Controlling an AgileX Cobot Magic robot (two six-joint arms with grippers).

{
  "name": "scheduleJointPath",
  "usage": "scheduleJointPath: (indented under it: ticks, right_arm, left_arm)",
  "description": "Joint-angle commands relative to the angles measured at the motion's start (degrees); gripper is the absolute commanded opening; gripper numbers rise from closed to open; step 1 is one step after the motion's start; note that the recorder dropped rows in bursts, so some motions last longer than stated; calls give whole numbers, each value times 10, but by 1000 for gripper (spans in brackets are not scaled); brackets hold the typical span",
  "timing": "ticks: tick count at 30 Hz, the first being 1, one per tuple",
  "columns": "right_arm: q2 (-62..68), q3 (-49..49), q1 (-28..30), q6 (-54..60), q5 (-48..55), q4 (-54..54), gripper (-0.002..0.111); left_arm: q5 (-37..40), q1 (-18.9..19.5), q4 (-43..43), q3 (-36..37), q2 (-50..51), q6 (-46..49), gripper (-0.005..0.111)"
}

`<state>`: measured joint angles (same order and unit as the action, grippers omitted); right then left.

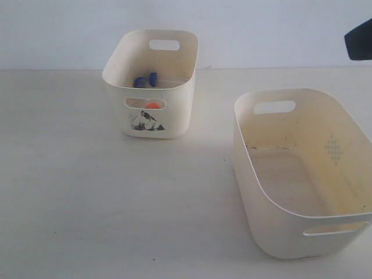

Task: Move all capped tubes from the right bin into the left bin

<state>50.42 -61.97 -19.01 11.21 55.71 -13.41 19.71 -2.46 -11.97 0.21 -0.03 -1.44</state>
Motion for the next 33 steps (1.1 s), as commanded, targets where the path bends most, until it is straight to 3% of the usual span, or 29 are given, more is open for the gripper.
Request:
scheduleJointPath:
  ticks: [1, 8, 13, 24, 33]
  right_arm:
    - [-5, 1, 2, 14, -1, 22, 0]
    - [-12, 1, 5, 15, -19, 23, 0]
    - [-51, 16, 45, 16, -79, 8, 0]
    - [-224, 168, 146, 16, -257, 5, 0]
    - [-346, 270, 172, 16, -281, 1, 0]
  left_arm:
    - [-2, -1, 2, -2, 0, -5, 4]
    - [-2, -1, 2, -2, 0, -5, 4]
    - [-2, -1, 2, -2, 0, -5, 4]
    - [-2, -1, 2, -2, 0, -5, 4]
    - [-2, -1, 2, -2, 0, -5, 4]
